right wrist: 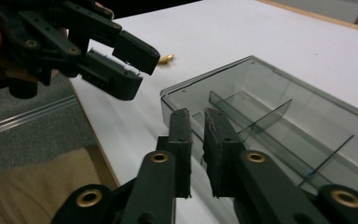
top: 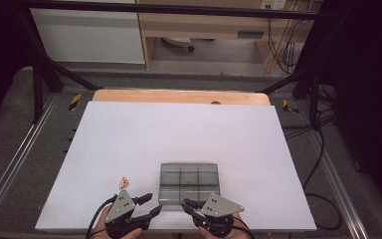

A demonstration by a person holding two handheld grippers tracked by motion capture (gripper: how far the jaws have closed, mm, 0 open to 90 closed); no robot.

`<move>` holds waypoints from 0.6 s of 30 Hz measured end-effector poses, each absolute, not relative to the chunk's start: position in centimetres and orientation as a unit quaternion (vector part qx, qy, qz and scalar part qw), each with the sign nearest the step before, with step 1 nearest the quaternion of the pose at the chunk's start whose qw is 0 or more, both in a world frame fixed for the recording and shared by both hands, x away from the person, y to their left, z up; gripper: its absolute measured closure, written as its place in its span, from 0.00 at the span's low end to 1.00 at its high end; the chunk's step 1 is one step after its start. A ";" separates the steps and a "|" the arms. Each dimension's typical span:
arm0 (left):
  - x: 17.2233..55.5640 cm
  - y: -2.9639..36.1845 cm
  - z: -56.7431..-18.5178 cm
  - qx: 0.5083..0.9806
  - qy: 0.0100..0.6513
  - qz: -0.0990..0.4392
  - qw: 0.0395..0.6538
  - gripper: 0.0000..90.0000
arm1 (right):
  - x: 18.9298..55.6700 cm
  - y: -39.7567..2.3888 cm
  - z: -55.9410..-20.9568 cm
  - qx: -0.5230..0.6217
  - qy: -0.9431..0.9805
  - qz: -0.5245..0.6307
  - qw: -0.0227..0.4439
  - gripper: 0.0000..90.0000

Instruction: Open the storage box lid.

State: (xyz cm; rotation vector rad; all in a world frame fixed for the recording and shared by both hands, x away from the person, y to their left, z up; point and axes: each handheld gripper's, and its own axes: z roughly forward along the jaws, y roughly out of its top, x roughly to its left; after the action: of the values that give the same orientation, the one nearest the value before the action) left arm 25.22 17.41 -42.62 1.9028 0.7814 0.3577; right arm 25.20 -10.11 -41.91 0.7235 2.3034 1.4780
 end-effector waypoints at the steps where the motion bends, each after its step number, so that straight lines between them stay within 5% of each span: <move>1: 25.2 17.4 -42.6 0.788 0.323 0.148 0.503 0.63 | 25.2 -10.1 -41.9 0.252 0.804 0.516 0.155 0.93; 11: 25.3 17.5 -43.4 0.809 0.320 0.131 0.475 0.95 | 24.8 -9.4 -43.7 0.243 0.826 0.490 0.135 1.00; 18: 25.4 17.6 -43.7 0.820 0.322 0.117 0.459 1.00 | 24.8 -9.4 -44.3 0.250 0.832 0.477 0.134 1.00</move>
State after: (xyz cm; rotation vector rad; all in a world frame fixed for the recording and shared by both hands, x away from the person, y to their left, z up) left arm 25.44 17.56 -43.73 2.0183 0.7932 0.2889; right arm 24.80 -9.38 -44.32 0.7235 2.4122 1.3841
